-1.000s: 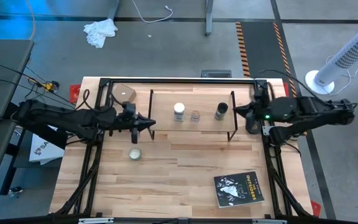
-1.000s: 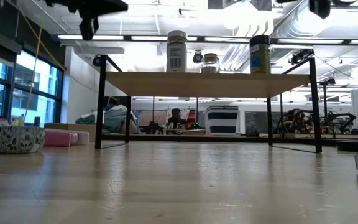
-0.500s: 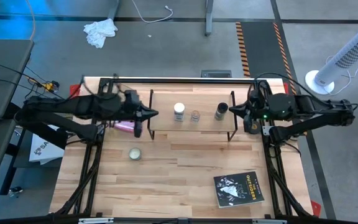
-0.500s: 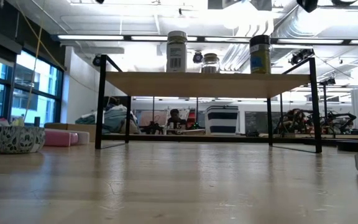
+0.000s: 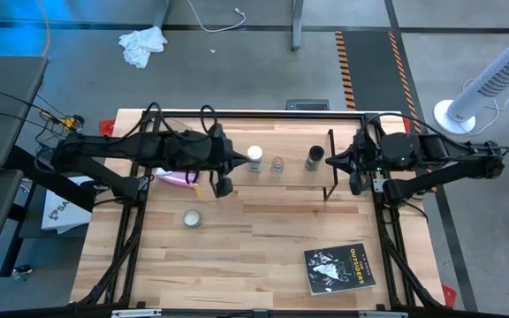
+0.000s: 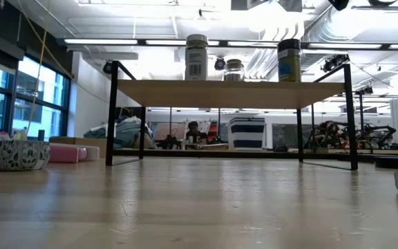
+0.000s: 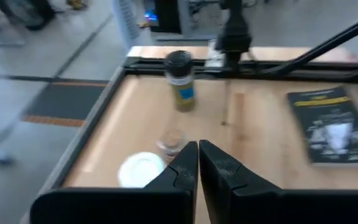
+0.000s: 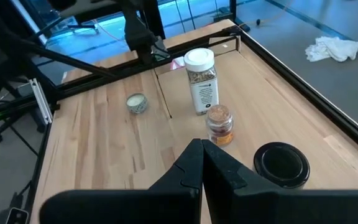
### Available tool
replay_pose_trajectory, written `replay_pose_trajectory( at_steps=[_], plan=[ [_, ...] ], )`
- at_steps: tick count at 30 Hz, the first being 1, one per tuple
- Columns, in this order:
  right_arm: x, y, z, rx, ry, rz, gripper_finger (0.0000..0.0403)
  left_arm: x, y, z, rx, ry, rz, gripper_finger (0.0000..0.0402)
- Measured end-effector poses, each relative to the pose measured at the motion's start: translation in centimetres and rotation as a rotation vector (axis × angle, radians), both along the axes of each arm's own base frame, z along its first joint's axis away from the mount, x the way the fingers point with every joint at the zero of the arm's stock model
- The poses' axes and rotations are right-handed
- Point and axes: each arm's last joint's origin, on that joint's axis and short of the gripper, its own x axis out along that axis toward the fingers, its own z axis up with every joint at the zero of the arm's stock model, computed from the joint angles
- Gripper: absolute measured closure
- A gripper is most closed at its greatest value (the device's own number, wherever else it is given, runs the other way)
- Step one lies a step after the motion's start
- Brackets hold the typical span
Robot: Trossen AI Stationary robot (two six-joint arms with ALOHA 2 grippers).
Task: Shelf spices
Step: Adjust the white seasoning bottle on the shelf
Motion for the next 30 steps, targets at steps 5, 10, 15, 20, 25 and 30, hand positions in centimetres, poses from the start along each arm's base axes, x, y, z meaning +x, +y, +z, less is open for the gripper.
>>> replay_pose_trajectory(
  at_steps=[5, 10, 15, 20, 25, 30],
  plan=[
    [0.0, 0.0, 0.0, 0.018, -0.002, -0.009, 0.0403, 0.0, 1.3, 0.0, 0.030, 0.035, 0.108, 0.0358],
    [0.0, 0.0, 0.0, 0.016, -0.002, -0.018, 0.0403, -0.4, 3.0, -0.6, -0.115, 0.085, 0.117, 0.0305],
    [0.3, -0.1, -0.1, 0.015, 0.006, -0.021, 0.0403, 0.3, 3.5, -1.4, -0.183, 0.122, 0.034, 0.0269],
    [0.4, 0.0, -0.2, 0.018, 0.010, -0.023, 0.0403, 1.3, 3.3, -3.5, -0.167, 0.269, 0.022, 0.0325],
    [0.3, 0.0, -0.2, 0.031, 0.007, -0.030, 0.0403, 2.5, 2.4, -3.1, -0.195, 0.162, -0.013, 0.0393],
    [0.3, -0.1, -0.2, 0.032, 0.005, -0.037, 0.0403, 4.1, 2.0, -2.3, -0.143, 0.015, -0.055, 0.0400]
  ],
)
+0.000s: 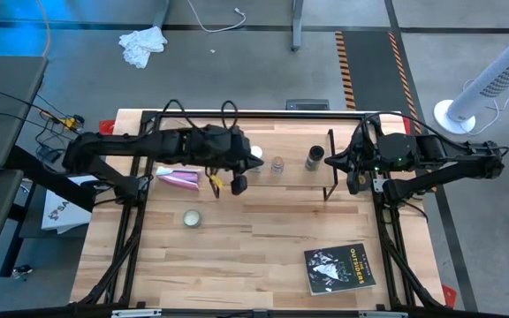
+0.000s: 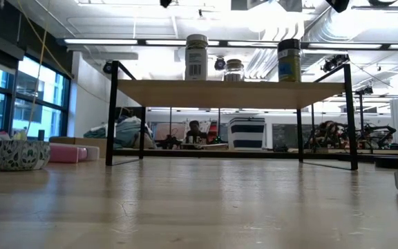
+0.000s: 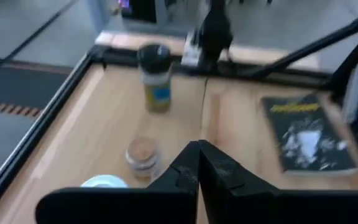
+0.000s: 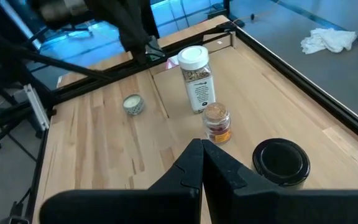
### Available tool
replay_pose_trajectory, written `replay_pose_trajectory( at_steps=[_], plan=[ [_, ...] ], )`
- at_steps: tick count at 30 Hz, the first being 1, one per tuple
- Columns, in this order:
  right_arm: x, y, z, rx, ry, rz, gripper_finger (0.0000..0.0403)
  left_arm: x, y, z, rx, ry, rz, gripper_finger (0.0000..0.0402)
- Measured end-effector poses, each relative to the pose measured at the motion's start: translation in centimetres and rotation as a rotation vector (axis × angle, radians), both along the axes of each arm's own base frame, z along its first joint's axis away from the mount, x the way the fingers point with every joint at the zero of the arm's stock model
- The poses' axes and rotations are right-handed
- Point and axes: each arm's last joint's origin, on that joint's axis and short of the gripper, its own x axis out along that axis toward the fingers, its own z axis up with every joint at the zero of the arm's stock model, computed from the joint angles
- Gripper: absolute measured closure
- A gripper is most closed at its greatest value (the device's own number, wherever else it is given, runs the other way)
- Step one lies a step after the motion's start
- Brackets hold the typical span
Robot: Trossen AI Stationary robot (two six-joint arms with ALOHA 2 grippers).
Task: Shelf spices
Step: Adjust the white seasoning bottle on the shelf
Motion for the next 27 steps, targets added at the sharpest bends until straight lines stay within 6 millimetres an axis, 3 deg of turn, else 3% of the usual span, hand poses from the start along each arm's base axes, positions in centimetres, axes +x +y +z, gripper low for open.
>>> replay_pose_trajectory(
  at_steps=[5, 9, 13, 21, 27],
  plan=[
    [0.3, -0.1, 0.2, 0.041, -0.041, -0.072, 0.0403, 2.3, 2.0, -2.7, -0.017, 0.083, 0.061, 0.0401],
    [0.9, 0.0, 0.3, 0.047, -0.060, -0.074, 0.0403, 3.7, 3.0, -1.1, -0.007, 0.042, 0.076, 0.0401],
    [1.3, 0.0, 0.1, 0.045, -0.055, -0.078, 0.0403, 5.0, 4.1, -1.4, 0.019, 0.146, 0.082, 0.0401],
    [1.3, 0.0, 0.2, 0.043, -0.062, -0.078, 0.0403, 6.0, 4.5, -1.2, 0.017, 0.291, -0.019, 0.0401],
    [1.3, 0.0, 0.2, 0.036, -0.062, -0.087, 0.0403, 5.2, 4.5, -1.6, 0.023, 0.405, -0.033, 0.0402]
  ],
)
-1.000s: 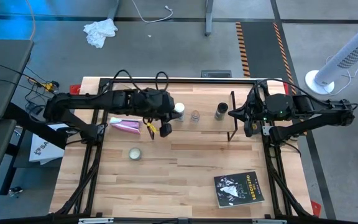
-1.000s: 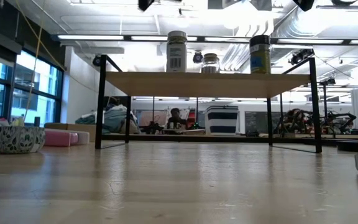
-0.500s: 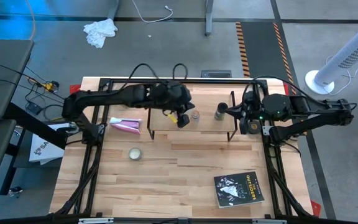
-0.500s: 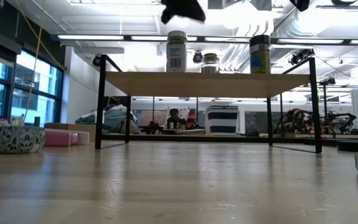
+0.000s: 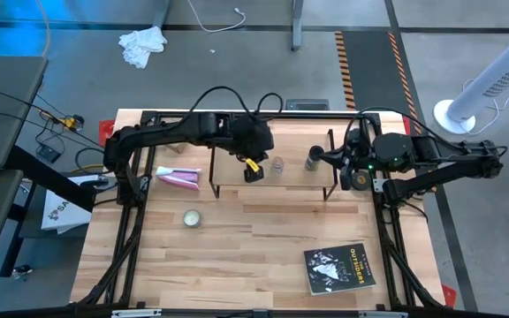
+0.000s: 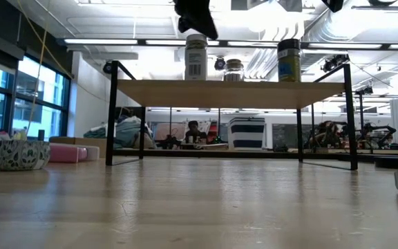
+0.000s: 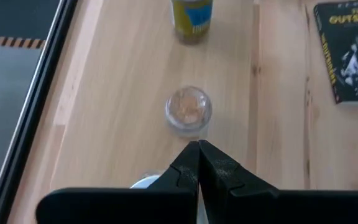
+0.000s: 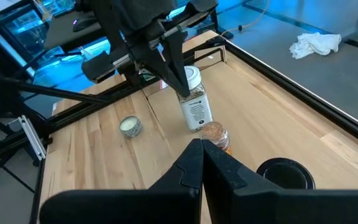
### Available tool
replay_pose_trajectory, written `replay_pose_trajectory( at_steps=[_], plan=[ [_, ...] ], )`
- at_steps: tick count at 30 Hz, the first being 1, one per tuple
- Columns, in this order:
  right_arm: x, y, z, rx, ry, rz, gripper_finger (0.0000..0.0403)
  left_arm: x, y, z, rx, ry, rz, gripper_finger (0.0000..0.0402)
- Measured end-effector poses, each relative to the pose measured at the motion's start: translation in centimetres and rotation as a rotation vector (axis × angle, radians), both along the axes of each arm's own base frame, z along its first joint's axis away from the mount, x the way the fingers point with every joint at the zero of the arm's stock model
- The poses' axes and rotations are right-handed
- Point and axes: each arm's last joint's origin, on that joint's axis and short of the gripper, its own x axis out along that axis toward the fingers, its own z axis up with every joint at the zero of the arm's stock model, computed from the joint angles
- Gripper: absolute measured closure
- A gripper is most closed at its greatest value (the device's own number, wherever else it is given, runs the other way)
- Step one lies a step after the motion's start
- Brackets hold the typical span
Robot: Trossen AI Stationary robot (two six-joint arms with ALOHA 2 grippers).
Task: Shelf spices
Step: Adjust the white seasoning bottle on the shelf, then adjust the light green seasoning bottle on the shelf
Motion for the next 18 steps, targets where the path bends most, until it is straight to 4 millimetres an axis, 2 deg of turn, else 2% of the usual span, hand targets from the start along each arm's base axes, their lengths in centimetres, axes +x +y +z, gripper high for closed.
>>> replay_pose_trajectory(
  at_steps=[9, 12, 14, 18],
  plan=[
    [0.0, 0.0, 0.0, 0.001, 0.003, -0.011, 0.0403, -1.2, 0.1, -0.5, 0.041, 0.133, 0.039, 0.0401],
    [-0.3, -0.1, -0.5, 0.010, 0.053, -0.033, 0.0403, -1.7, 0.1, -0.3, 0.048, 0.156, 0.045, 0.0401],
    [-0.7, -0.2, -0.8, 0.028, 0.087, -0.064, 0.0403, -1.9, 0.1, 0.2, 0.044, 0.122, 0.055, 0.0401],
    [-1.6, -0.3, -0.1, 0.067, 0.161, -0.110, 0.0403, -2.7, 0.0, 2.5, 0.055, -0.015, 0.062, 0.0401]
  ],
)
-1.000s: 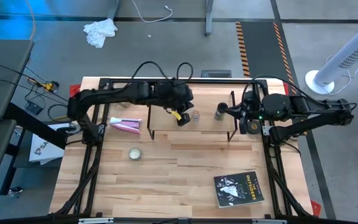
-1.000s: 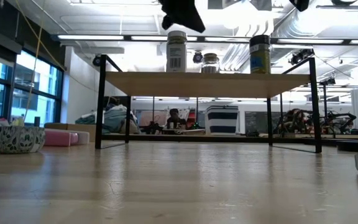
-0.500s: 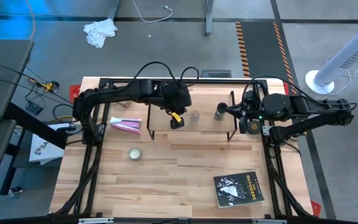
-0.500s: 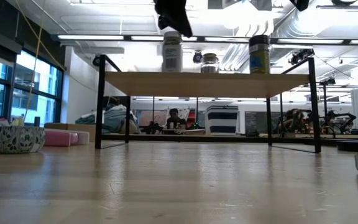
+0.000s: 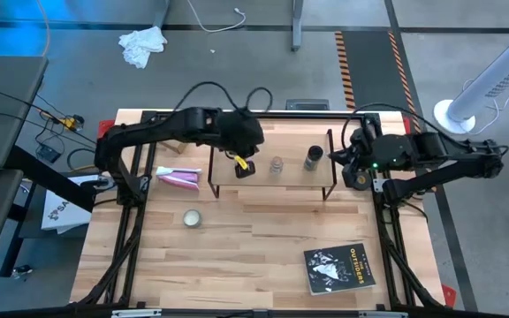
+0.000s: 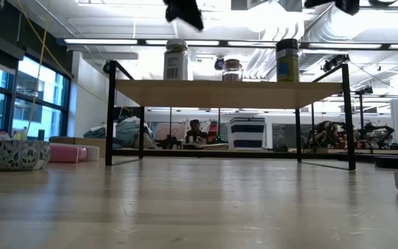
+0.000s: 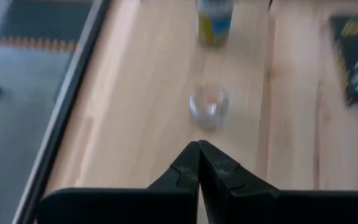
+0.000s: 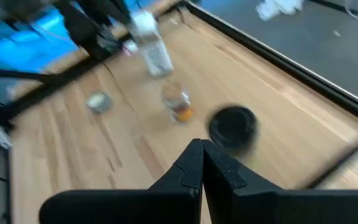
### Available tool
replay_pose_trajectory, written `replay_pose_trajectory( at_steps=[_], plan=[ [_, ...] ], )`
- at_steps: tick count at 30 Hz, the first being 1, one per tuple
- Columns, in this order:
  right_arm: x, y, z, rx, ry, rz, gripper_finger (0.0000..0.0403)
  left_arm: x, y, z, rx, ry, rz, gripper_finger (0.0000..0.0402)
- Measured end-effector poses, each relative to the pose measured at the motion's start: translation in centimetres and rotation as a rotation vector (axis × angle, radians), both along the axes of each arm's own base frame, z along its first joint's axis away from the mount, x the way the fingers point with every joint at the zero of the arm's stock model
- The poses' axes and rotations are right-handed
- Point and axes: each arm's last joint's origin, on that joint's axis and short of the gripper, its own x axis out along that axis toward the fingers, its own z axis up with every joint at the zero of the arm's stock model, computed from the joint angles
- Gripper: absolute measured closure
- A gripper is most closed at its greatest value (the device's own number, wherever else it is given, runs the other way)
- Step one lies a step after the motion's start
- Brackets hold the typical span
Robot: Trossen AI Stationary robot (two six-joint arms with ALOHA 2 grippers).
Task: Shelf spices
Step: Adjust the light green seasoning bottle on the shelf
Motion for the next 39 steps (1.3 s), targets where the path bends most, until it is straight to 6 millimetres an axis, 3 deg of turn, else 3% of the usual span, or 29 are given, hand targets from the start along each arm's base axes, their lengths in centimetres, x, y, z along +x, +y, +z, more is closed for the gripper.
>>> replay_pose_trajectory(
  at_steps=[4, 13, 16, 21, 29, 33, 39],
  plan=[
    [0.0, 0.0, 0.8, -0.025, 0.074, -0.005, 0.0403, -0.7, -0.1, 2.0, 0.028, -0.117, -0.023, 0.0401],
    [3.1, -0.9, 3.3, -0.204, 0.261, 0.136, 0.0392, -4.4, 0.1, 6.0, 0.112, -0.259, 0.012, 0.0401],
    [4.1, -1.2, 4.0, -0.260, 0.297, 0.175, 0.0355, -5.6, 0.3, 7.0, 0.113, -0.295, 0.044, 0.0401],
    [5.6, -1.9, 3.9, -0.259, 0.365, 0.124, 0.0254, -7.1, 0.7, 7.9, 0.108, -0.325, 0.078, 0.0401],
    [7.1, -3.0, 2.1, -0.019, 0.417, -0.035, 0.0097, -8.0, 1.2, 7.8, 0.102, -0.281, 0.098, 0.0401],
    [8.2, -3.3, 1.2, 0.013, 0.465, -0.029, 0.0068, -8.1, 1.6, 7.8, 0.086, -0.275, 0.093, 0.0401],
    [9.0, -3.6, 0.3, 0.005, 0.549, -0.017, 0.0062, -8.1, 1.9, 7.7, 0.069, -0.278, 0.089, 0.0401]
  ],
)
